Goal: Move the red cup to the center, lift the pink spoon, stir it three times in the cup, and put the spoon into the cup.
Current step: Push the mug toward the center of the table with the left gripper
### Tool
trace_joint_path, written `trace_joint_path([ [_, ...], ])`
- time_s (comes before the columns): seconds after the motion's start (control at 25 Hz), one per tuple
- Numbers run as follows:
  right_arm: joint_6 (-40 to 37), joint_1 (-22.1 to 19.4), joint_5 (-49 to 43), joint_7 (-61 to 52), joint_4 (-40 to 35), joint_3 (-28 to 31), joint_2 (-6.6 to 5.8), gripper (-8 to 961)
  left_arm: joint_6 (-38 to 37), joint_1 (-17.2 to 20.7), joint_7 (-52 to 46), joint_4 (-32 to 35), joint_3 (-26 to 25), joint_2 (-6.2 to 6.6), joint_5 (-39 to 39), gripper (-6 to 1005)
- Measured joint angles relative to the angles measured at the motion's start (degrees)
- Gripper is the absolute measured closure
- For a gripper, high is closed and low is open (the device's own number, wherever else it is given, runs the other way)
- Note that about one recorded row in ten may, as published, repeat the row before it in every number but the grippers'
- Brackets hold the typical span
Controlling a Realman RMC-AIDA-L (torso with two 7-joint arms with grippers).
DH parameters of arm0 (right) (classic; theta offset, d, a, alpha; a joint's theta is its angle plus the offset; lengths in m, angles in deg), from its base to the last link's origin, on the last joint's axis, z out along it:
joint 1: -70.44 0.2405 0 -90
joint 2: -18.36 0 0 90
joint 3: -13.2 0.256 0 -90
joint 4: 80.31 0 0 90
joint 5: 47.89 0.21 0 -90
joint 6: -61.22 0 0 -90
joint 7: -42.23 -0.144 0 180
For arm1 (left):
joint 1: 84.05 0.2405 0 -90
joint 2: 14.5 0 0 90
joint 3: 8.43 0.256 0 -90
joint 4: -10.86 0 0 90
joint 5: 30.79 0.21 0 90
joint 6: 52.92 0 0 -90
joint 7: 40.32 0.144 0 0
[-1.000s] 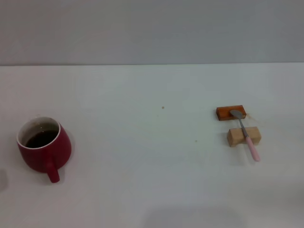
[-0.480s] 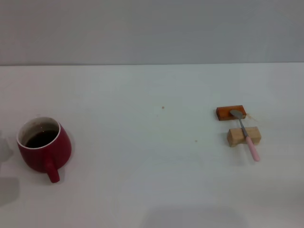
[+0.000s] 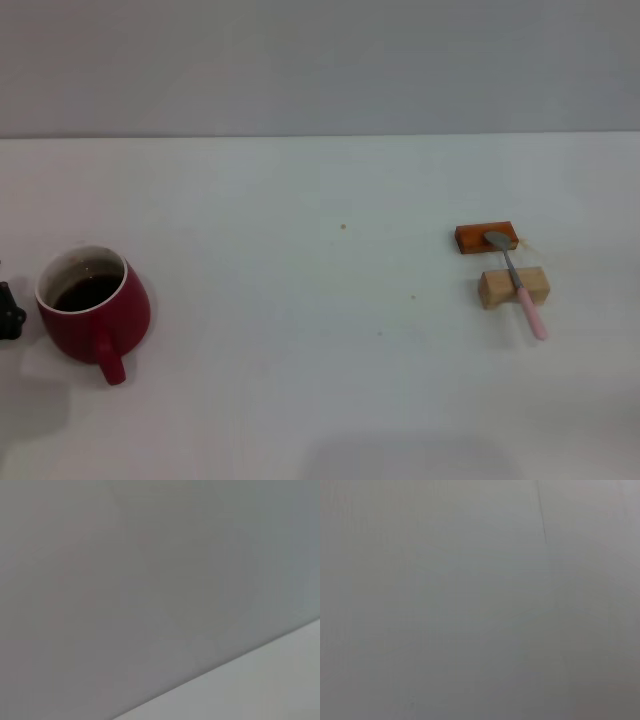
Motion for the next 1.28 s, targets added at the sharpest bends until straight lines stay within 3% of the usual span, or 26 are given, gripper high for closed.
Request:
trace_joint_path([
  [1.28, 0.1, 0.6, 0.0, 0.0, 0.0, 0.0, -0.36, 240, 0.4, -2.7, 4.5, -3.9, 12.4, 0.02, 0.0, 999],
])
